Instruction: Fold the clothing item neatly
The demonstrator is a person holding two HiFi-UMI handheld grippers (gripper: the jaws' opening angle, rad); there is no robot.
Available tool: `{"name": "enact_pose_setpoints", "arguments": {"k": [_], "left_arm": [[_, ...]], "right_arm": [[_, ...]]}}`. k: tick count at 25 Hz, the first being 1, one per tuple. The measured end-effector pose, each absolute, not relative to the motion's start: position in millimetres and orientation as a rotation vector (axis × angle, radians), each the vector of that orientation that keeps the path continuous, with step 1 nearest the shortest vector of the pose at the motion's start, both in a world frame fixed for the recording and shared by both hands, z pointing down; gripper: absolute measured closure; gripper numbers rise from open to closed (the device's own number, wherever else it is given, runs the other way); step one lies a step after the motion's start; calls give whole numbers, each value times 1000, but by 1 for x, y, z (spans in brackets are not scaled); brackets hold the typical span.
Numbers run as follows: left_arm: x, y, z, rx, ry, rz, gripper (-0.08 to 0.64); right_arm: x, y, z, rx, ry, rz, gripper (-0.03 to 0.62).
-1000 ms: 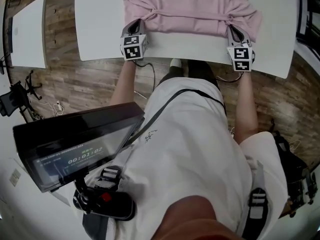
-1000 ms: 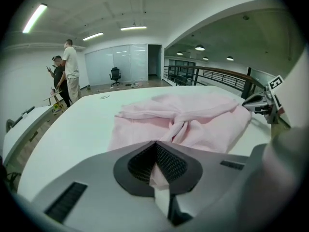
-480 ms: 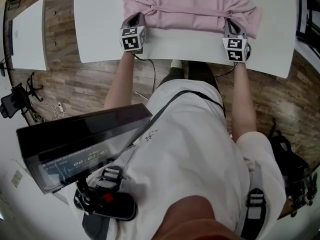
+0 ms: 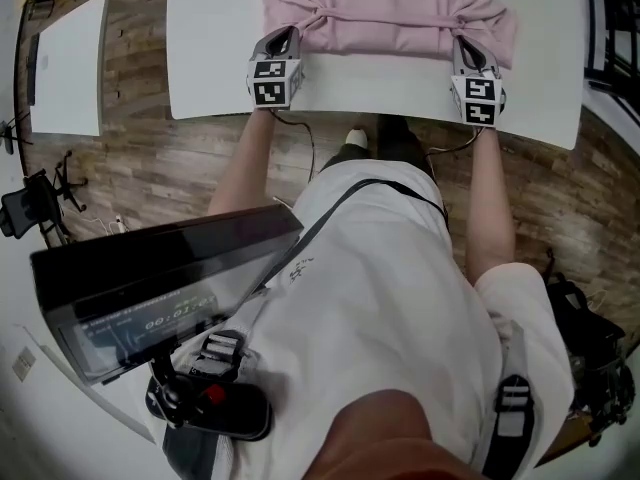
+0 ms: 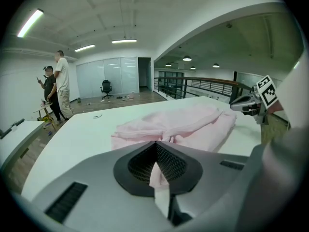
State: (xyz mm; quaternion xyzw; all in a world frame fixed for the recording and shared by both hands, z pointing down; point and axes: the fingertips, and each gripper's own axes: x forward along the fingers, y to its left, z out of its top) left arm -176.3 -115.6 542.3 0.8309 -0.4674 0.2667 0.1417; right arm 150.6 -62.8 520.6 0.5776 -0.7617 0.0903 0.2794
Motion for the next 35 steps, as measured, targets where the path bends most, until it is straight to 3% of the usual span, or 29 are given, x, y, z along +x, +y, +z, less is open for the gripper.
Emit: {"name": "enact_pose_setpoints", "arguments": {"k": [11,21,35], "left_arm": [[-162,-63,461,2514,-1218,467,558],[-139,27,424,2579,-1183,365,558],[-167,70,420,2525,-1197,337,558]], "right_arm": [[107,0,450,1785,-2172,423,589],[107,91,392,1858,-2256,366,589],[63,120,404,1748,-2309,411,591]]}}
